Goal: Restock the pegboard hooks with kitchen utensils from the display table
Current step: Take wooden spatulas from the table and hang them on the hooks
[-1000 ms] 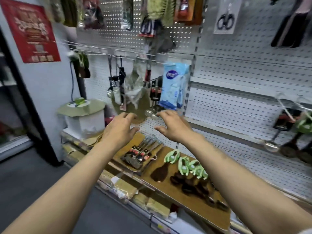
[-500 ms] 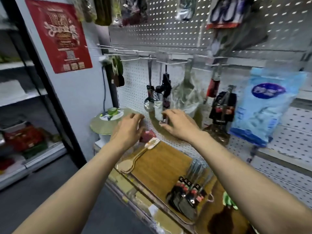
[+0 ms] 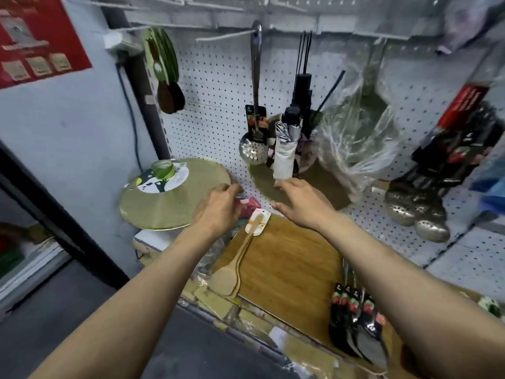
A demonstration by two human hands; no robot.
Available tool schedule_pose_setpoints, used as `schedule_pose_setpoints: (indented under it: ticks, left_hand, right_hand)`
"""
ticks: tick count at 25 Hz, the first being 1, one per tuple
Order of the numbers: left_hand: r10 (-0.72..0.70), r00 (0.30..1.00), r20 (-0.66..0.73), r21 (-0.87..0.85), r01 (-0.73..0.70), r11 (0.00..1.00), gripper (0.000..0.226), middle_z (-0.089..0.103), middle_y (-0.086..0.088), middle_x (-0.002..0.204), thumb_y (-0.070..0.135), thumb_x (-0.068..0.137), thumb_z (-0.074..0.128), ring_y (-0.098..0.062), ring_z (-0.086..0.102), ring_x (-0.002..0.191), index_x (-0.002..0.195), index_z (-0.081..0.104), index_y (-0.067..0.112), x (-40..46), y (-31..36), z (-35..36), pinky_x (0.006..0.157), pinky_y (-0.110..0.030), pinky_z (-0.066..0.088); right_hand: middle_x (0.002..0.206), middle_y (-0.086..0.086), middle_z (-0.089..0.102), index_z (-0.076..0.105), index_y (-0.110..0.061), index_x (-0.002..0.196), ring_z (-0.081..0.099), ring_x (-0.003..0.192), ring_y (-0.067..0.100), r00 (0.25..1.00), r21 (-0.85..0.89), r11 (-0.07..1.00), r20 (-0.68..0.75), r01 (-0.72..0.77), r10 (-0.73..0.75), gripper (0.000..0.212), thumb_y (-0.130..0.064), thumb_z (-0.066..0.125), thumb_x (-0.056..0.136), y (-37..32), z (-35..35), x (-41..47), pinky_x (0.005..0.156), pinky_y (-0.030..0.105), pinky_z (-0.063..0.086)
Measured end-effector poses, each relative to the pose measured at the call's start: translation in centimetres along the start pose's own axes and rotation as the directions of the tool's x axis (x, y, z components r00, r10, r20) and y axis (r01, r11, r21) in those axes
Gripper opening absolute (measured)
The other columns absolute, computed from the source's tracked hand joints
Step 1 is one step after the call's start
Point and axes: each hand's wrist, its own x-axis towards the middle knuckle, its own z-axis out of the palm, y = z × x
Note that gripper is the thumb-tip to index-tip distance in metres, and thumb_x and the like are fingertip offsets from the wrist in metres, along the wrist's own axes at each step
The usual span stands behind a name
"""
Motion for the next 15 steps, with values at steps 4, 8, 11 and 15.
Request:
schedule_pose_setpoints:
  ticks: [4, 8, 11, 15]
  left_hand:
    - [0.085, 0.98, 0.18, -0.003, -0.086, 0.996, 0.044, 0.058, -0.009, 0.121, 0.036, 0.088, 0.062, -0.033, 0.056, 0.109, 0.128, 0.05, 0.025, 4.0, -5.6, 4.2, 0.088, -0.041, 0.05]
    - [0.147, 0.916, 0.373, -0.035, -0.144, 0.989, 0.034, 0.066, -0.008, 0.111, 0.041, 0.087, 0.056, -0.034, 0.061, 0.104, 0.116, 0.061, 0.022, 6.2, -10.7, 10.7, 0.079, -0.039, 0.051]
    - [0.123, 0.855, 0.504, -0.088, -0.091, 0.992, 0.04, 0.071, -0.006, 0.096, 0.05, 0.078, 0.042, -0.03, 0.067, 0.091, 0.106, 0.06, 0.027, 7.3, -14.8, 16.5, 0.07, -0.038, 0.054]
    - [0.066, 0.778, 0.624, -0.141, 0.029, 0.99, 0.033, 0.071, -0.009, 0.104, 0.037, 0.088, 0.057, -0.032, 0.066, 0.097, 0.116, 0.06, 0.019, 7.6, -17.5, 21.2, 0.08, -0.04, 0.054]
  right_hand:
    - [0.145, 0.006, 0.047, 0.047, -0.021, 0.14, 0.043, 0.135, 0.028, 0.974, 0.004, 0.979, 0.101, -0.203, 0.201, 0.05, -0.04, 0.059, 0.095, -1.5, 5.5, 3.3, 0.104, 0.036, 0.039]
    - [0.142, 0.007, 0.052, 0.052, -0.022, 0.137, 0.05, 0.129, 0.028, 0.889, 0.041, 0.914, 0.252, -0.403, 0.381, 0.046, -0.04, 0.058, 0.095, -1.4, 14.1, 6.4, 0.099, 0.036, 0.043]
    - [0.132, 0.008, 0.062, 0.062, -0.018, 0.127, 0.058, 0.12, 0.028, 0.781, 0.137, 0.806, 0.382, -0.576, 0.493, 0.043, -0.044, 0.059, 0.093, -0.6, 21.4, 8.0, 0.092, 0.034, 0.049]
    - [0.109, 0.011, 0.071, 0.07, -0.009, 0.105, 0.065, 0.104, 0.028, 0.599, 0.31, 0.514, 0.466, -0.8, 0.651, 0.036, -0.043, 0.064, 0.092, 0.1, 29.1, 10.5, 0.067, 0.026, 0.038]
